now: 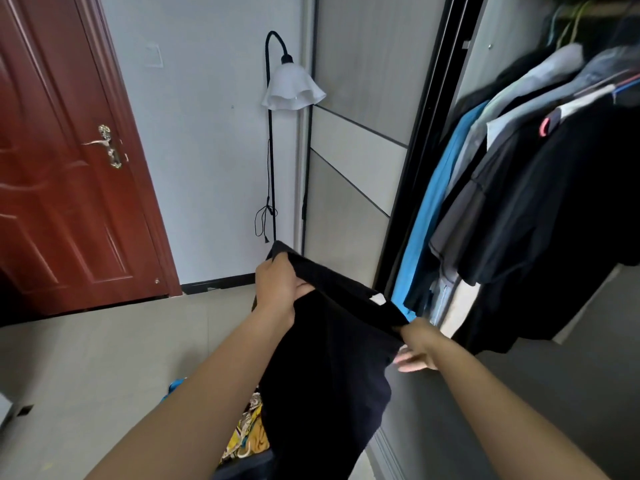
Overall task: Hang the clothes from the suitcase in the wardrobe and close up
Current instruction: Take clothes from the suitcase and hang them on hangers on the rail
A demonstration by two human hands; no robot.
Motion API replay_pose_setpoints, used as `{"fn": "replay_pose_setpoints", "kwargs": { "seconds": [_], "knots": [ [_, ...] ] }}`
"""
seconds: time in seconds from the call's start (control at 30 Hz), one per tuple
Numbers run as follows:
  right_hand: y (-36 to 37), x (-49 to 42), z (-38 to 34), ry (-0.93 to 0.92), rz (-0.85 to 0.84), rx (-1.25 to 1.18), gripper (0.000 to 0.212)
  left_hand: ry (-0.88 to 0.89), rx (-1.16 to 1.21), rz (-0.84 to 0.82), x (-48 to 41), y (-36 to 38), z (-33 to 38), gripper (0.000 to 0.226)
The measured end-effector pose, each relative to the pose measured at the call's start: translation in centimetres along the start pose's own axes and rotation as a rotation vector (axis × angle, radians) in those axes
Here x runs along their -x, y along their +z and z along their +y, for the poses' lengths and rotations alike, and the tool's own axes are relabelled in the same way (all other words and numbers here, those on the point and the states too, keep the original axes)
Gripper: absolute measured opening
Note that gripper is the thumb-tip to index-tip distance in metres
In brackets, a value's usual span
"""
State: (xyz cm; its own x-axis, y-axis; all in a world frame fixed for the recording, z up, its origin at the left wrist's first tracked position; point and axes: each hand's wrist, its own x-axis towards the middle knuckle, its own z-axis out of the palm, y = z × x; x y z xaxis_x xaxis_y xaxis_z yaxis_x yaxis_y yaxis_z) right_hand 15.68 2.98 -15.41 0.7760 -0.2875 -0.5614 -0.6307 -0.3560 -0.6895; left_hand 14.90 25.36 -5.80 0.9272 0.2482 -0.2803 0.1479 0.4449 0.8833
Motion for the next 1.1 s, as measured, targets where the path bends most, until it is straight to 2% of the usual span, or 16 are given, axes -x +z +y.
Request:
{"fn": "replay_pose_setpoints", "kwargs": {
  "seconds": [0.07, 0.17, 0.3, 0.43, 0.5, 0.57, 0.63, 0.7, 0.73, 0.8, 0.87, 0.93, 1.0, 1.1],
  "knots": [
    [0.6, 0.2, -0.8, 0.007, -0.043, -0.403, 0.019, -0.003, -0.022, 0.001, -0.4, -1.1, -0.4, 0.025],
    [1.1, 0.9, -4.0, -0.049, -0.008, -0.625, 0.025, -0.004, -0.094, -0.011, -1.4, -3.2, -1.1, 0.020],
    [1.0, 3.2, -8.4, -0.184, -0.004, -0.407, 0.020, -0.035, -0.364, -0.064, -2.7, -5.5, -1.1, 0.030],
    [0.9, 6.1, -11.5, -0.348, -0.007, -0.164, 0.010, -0.159, -1.050, -0.359, -2.2, -6.7, -2.2, 0.021],
    [0.5, 6.5, -12.3, -0.400, 0.015, -0.131, 0.012, -0.255, -1.360, -0.512, -2.0, -6.7, -3.4, 0.029],
    [-0.2, 6.4, -12.7, -0.428, 0.050, -0.123, 0.016, -0.251, -1.517, -0.621, -1.8, -5.9, -4.8, 0.040],
    [-1.3, 6.3, -12.8, -0.434, 0.078, -0.130, 0.016, -0.123, -1.461, -0.748, -1.3, -4.0, -6.3, 0.038],
    [-2.3, 6.4, -12.8, -0.455, 0.104, -0.114, 0.007, -0.003, -1.245, -0.781, -0.5, -1.8, -7.2, 0.033],
    [-3.0, 6.4, -12.5, -0.468, 0.121, -0.103, 0.006, 0.052, -1.161, -0.749, -0.3, -0.6, -7.7, 0.031],
    [-4.4, 6.5, -11.9, -0.495, 0.142, -0.093, 0.010, 0.156, -1.150, -0.685, -0.5, 0.9, -8.1, 0.023],
    [-6.5, 6.5, -11.1, -0.524, 0.192, -0.043, 0.018, 0.167, -1.139, -0.588, -1.2, 1.5, -7.5, 0.022],
    [-9.2, 6.7, -10.0, -0.546, 0.278, 0.202, 0.023, 0.134, -1.006, -0.386, -2.6, 1.4, -5.1, 0.019],
    [-11.4, 6.8, -8.3, -0.463, 0.382, 0.575, 0.025, 0.126, -0.813, -0.206, -4.1, 1.2, -1.6, 0.013],
    [-13.1, 6.6, -5.8, -0.283, 0.425, 0.884, 0.022, 0.175, -0.668, -0.143, -4.7, 1.8, 2.9, 0.012]
  ]
}}
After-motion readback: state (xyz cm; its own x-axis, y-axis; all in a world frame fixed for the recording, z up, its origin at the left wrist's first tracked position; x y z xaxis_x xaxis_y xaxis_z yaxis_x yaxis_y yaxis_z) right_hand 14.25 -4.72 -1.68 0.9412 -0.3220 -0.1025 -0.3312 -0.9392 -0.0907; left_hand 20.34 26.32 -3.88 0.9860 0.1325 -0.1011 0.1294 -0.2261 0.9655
